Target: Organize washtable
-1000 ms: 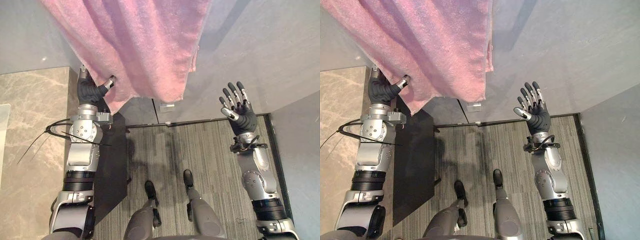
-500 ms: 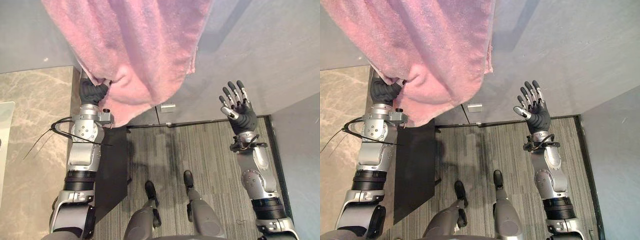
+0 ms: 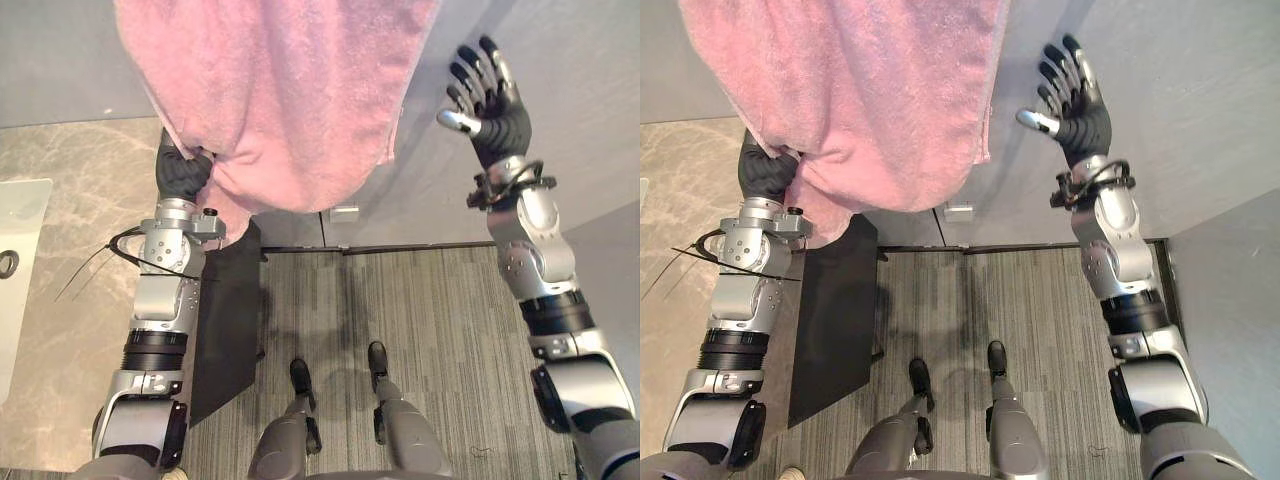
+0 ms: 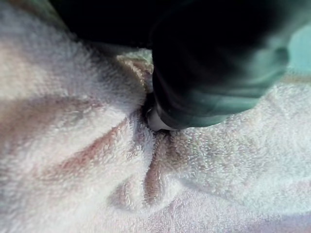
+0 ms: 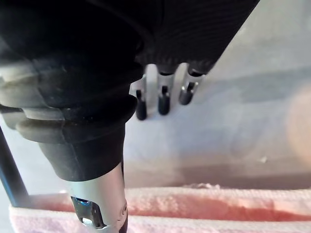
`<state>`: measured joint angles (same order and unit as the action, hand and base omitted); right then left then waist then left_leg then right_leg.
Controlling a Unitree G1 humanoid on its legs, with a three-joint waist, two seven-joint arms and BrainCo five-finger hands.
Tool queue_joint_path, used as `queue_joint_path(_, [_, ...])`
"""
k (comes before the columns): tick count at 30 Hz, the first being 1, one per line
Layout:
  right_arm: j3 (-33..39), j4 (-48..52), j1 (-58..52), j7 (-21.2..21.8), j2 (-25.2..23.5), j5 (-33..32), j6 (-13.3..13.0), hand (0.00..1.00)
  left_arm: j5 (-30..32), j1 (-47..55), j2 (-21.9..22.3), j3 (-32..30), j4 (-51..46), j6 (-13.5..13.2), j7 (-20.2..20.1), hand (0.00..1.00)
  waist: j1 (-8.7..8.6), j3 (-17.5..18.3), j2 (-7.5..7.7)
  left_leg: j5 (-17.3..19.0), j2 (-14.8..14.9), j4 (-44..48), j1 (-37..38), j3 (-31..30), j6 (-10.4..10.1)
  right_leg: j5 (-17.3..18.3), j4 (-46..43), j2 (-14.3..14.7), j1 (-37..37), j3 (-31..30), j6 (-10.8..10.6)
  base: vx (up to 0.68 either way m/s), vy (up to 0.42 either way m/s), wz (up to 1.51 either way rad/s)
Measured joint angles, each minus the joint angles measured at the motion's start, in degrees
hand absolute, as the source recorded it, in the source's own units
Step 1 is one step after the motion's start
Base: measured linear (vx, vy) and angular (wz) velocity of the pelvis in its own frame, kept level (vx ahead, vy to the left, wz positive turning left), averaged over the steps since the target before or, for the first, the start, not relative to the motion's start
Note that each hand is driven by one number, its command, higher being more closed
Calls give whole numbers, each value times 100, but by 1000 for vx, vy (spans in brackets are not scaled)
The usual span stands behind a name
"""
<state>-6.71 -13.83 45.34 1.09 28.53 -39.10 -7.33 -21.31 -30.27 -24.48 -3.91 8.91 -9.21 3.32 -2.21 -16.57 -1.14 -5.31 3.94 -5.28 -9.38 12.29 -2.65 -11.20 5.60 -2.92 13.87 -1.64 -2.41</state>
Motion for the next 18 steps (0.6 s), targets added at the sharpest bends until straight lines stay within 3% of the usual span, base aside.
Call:
queue_joint_path(6, [-201, -612, 759, -248, -234, 293, 13, 0, -158, -199, -39, 162, 70, -3, 6, 100, 4, 6, -9, -86, 0, -3, -136, 17, -13, -90, 0, 3, 153, -19, -11, -3, 2, -1])
queue_joint_path(11, [-301, -844, 1261, -371, -842, 615, 48, 0, -177, -257, -32, 235, 77, -6, 12, 100, 22, 12, -19, -115, 43, -3, -161, 17, -58, -133, 0, 61, 188, -30, 37, -2, -1, -1])
queue_joint_path(18, [-470, -952, 1390, -383, -1425, 877, 93, 0, -173, -466, -6, 247, 116, -6, 61, 100, 172, 21, -28, -174, 114, -4, -231, 4, -144, -154, 0, 154, 256, -8, 66, 0, 0, 0])
